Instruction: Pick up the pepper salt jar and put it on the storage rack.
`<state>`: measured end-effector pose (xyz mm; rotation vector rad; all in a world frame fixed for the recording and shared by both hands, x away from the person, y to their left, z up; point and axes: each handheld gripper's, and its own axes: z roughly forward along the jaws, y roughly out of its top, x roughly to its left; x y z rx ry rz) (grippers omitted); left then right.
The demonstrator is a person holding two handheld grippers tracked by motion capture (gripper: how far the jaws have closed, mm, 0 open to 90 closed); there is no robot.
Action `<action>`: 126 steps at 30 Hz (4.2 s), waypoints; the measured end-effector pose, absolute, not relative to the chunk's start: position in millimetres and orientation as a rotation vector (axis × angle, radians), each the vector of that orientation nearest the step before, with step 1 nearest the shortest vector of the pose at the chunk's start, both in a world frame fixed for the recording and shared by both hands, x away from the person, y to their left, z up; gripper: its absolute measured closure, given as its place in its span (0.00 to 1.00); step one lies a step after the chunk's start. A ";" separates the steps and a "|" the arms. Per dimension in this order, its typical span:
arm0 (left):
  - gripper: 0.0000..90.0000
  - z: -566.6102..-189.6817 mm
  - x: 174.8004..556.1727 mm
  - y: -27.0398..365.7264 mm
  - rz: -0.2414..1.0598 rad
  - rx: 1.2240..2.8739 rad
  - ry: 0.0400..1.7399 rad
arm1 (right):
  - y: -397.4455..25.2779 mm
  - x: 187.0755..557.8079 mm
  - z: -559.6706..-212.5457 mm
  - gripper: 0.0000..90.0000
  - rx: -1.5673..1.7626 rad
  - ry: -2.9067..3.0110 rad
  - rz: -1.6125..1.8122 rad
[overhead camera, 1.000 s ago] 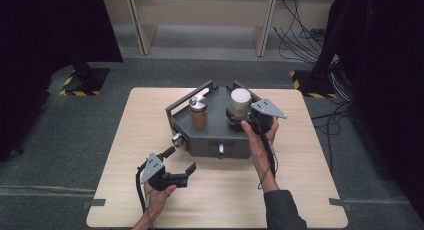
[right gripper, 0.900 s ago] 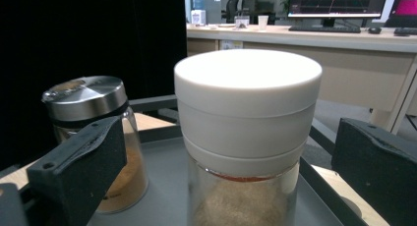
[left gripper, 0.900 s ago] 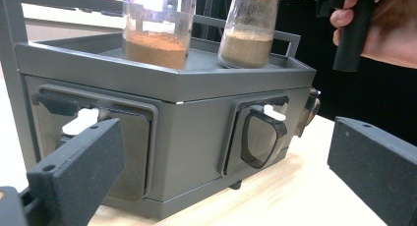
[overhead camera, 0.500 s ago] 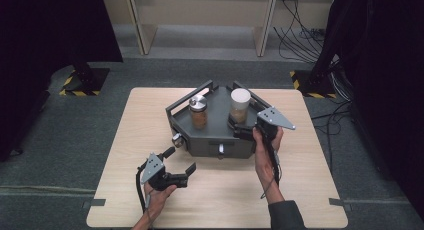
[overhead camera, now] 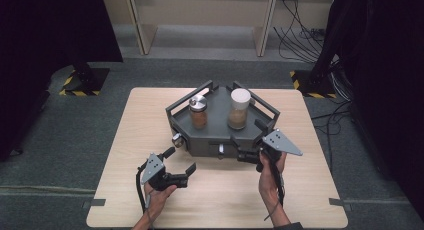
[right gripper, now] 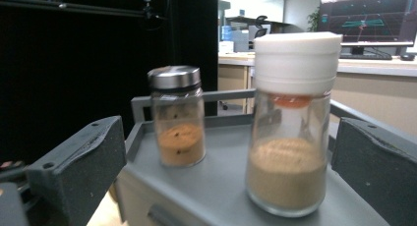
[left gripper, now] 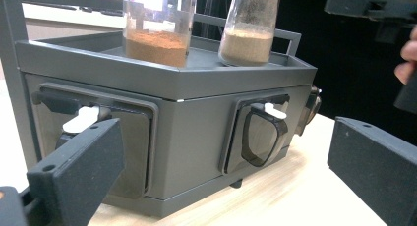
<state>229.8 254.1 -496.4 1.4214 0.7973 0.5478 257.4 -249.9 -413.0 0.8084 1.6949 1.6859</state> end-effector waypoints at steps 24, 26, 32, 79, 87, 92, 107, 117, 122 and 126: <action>0.00 -497.8 228.5 252.6 0.545 1.431 0.794 | -261.6 214.1 -487.0 0.00 0.733 1.736 1.712; 0.00 -497.7 228.4 252.4 0.543 1.431 0.793 | -262.9 212.6 -494.5 0.00 0.735 1.730 1.723; 0.00 -497.3 228.5 252.9 0.545 1.431 0.792 | -265.5 209.4 -504.8 0.00 0.734 1.741 1.707; 0.00 -496.8 225.8 253.5 0.540 1.425 0.784 | -274.8 206.6 -511.5 0.00 0.792 1.669 1.722; 0.00 -497.1 225.8 252.9 0.540 1.428 0.784 | -276.3 206.2 -511.3 0.00 0.802 1.658 1.724; 0.00 -497.1 225.8 252.8 0.540 1.428 0.785 | -276.4 206.2 -511.3 0.00 0.806 1.657 1.723; 0.00 -496.7 225.9 253.0 0.540 1.429 0.784 | -278.5 205.6 -510.5 0.00 0.819 1.643 1.723; 0.00 -496.7 225.6 253.1 0.541 1.426 0.784 | -278.9 205.4 -510.5 0.00 0.824 1.640 1.723; 0.00 -496.7 225.6 253.1 0.541 1.426 0.784 | -279.1 205.3 -510.4 0.00 0.825 1.638 1.722; 0.00 -496.7 225.6 253.1 0.540 1.426 0.784 | -278.9 205.2 -510.3 0.00 0.825 1.639 1.721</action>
